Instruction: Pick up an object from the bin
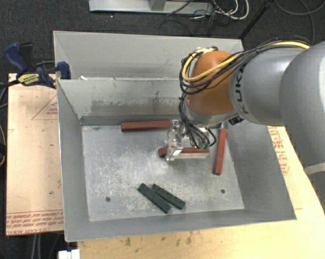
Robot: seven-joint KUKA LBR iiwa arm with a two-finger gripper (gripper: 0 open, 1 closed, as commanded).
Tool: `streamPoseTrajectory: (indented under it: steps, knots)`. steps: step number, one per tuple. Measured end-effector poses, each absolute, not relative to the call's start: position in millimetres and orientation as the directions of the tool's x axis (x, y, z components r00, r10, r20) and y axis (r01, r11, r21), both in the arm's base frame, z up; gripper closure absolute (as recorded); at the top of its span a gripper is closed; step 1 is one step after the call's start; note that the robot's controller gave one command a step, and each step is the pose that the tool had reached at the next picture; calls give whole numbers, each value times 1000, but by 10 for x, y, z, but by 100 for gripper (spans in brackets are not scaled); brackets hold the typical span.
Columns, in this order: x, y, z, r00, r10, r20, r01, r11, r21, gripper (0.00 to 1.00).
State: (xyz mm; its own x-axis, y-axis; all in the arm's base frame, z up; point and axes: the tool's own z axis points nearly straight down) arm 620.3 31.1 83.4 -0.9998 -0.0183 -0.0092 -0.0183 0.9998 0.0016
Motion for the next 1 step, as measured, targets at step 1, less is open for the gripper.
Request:
streamPoseTrajectory:
  steps: [1]
  knots:
    - [6251,513,2078,-1000,-24,-4,-24,1000,1,100]
